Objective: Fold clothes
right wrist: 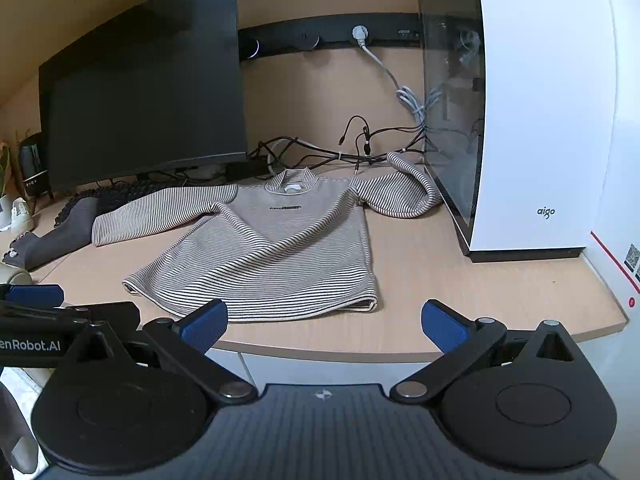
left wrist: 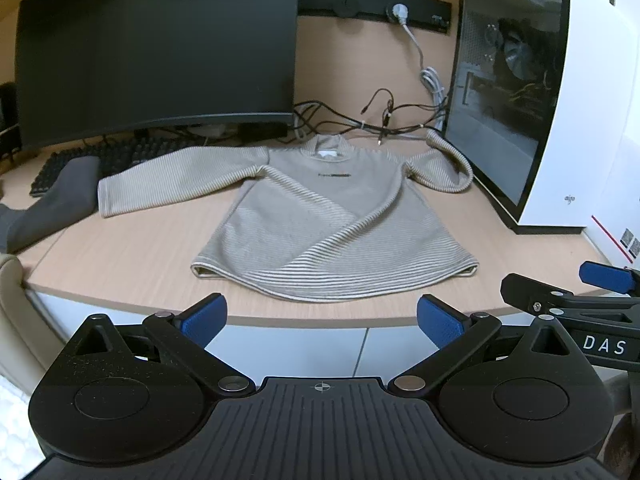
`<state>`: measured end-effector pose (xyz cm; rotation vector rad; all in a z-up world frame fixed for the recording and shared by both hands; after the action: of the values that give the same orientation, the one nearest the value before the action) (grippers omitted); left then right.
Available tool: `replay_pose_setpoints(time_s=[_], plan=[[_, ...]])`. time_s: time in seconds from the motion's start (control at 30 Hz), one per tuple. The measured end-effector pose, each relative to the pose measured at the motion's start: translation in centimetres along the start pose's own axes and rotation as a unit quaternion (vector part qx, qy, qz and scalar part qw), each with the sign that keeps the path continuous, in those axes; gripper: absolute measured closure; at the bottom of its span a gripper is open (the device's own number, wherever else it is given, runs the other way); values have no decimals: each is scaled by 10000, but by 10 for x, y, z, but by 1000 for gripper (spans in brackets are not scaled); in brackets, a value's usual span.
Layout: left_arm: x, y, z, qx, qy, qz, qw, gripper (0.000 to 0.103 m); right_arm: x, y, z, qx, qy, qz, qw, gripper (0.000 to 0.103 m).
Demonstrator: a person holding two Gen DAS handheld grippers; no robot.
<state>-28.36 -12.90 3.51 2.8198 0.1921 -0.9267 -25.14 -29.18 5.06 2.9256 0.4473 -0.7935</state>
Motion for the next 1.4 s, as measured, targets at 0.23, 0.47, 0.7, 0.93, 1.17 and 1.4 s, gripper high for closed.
replay_pose_setpoints(time_s=[0.23, 0.47, 0.7, 0.93, 1.17, 1.4], plan=[[2, -2, 2, -23, -72, 26, 10000, 0, 2, -1, 2, -9, -57, 17, 10000, 0], [5, -3, 1, -16, -121, 55, 9999, 0, 4, -2, 1, -3, -95, 33, 9999, 0], [8, -8, 0, -14, -163, 54, 9999, 0, 7, -3, 1, 3, -119, 35, 9999, 0], [13, -11, -2, 0, -212, 59, 9998, 0, 12, -4, 0, 15, -159, 27, 9999, 0], [19, -11, -2, 45, -274, 71, 9996, 0, 17, -3, 1, 56, -210, 39, 9998, 0], [25, -14, -3, 60, -330, 62, 9994, 0, 23, -4, 2, 85, -265, 31, 9996, 0]])
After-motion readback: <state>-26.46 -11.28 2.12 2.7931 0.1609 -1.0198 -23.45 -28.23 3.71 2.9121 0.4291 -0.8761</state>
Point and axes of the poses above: each gripper's, at about its wrist camera, not at the fingertips, and x roughly the way its jaws point, y to its right, z to its underside, the point moved 7 cm from there along x, roughly the way its jaws point, and after that the axes turned 6 degrees about -x, right-handed, at the moved point
